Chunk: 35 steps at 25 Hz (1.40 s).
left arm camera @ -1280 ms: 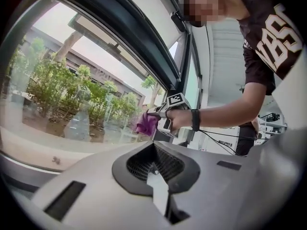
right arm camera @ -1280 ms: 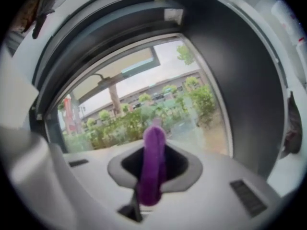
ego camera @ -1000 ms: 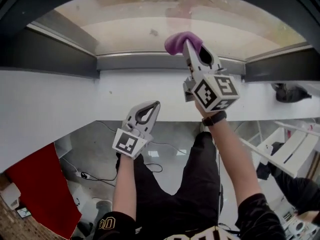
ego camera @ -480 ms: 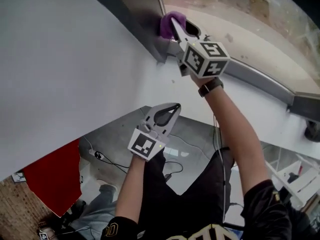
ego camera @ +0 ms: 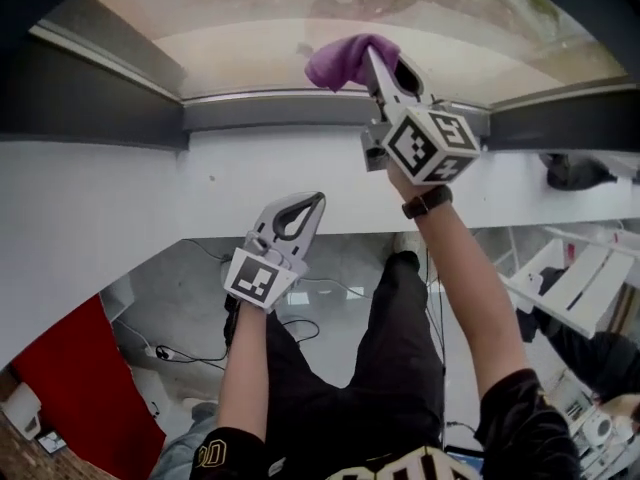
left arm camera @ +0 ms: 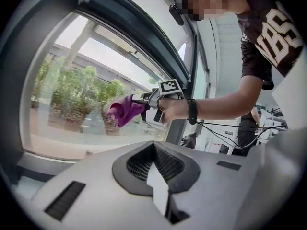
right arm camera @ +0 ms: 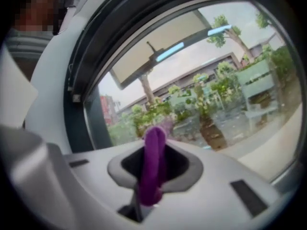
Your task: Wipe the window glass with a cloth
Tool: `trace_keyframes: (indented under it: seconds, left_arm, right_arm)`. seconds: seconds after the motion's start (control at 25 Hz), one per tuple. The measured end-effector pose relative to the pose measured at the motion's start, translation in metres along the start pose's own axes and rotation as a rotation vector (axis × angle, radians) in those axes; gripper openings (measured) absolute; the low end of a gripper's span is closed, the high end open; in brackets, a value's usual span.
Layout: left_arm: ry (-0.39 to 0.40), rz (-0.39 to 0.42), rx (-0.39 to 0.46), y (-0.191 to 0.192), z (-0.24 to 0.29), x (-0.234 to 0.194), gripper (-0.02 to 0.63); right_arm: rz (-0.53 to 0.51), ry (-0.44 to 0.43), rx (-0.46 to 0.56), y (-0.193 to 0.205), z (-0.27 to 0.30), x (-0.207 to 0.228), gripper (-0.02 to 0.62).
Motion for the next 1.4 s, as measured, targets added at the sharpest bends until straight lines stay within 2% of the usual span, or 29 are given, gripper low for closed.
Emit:
trace_keyframes:
  seconds: [0.16,0.36,0.44,0.52,0.64,0.76,1.0,1.12,1.24,1.4]
  left_arm:
    - [0.140,0.040,0.032,-0.010,0.086,0.063,0.009]
    - [0.232,0.048,0.056,-0.020,0.145,0.117,0.009]
    - [0.249,0.050,0.054,-0.020,0.158,0.125,0.009]
    - [0.241,0.044,0.054,-0.017,0.163,0.123,0.009]
    - [0.186,0.049,0.057,-0.015,0.153,0.110,0.009]
    - [0.147,0.083,0.021,-0.016,0.120,0.088,0.009]
    - [0.045,0.110,-0.041,-0.012,0.023,0.026,0.009]
    - [-0.011,0.163,-0.080,-0.008,-0.032,-0.004,0.009]
    - [-0.066,0.181,-0.109,-0.003,-0.081,-0.037,0.009]
    - [-0.129,0.226,-0.121,0.001,-0.133,-0.072,0.009]
  right_arm:
    - [0.034,0.207,0.055,-0.059,-0.075,0.119,0.072]
    - [0.121,0.480,0.175,-0.108,-0.152,0.224,0.072]
    - [0.157,0.546,0.218,-0.120,-0.172,0.252,0.072]
    - [0.172,0.556,0.232,-0.124,-0.176,0.263,0.072]
    - [0.153,0.509,0.196,-0.109,-0.164,0.244,0.072]
    - [0.133,0.405,0.113,-0.075,-0.138,0.193,0.072]
    - [0.061,0.131,-0.083,0.021,-0.046,0.053,0.072]
    - [0.065,-0.014,-0.152,0.075,0.009,-0.024,0.072]
    - [0.065,-0.146,-0.216,0.130,0.068,-0.098,0.072]
    - [0.027,-0.275,-0.270,0.188,0.133,-0.178,0.072]
Point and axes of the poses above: the fingertips, and each gripper's own axes: z forward along the fingers, x to its right, y out of its underside, the point moved 8 cm from there along -z, backward along the fingers, and after that the axes turned 14 degrees about z, right-handed, at the moved point
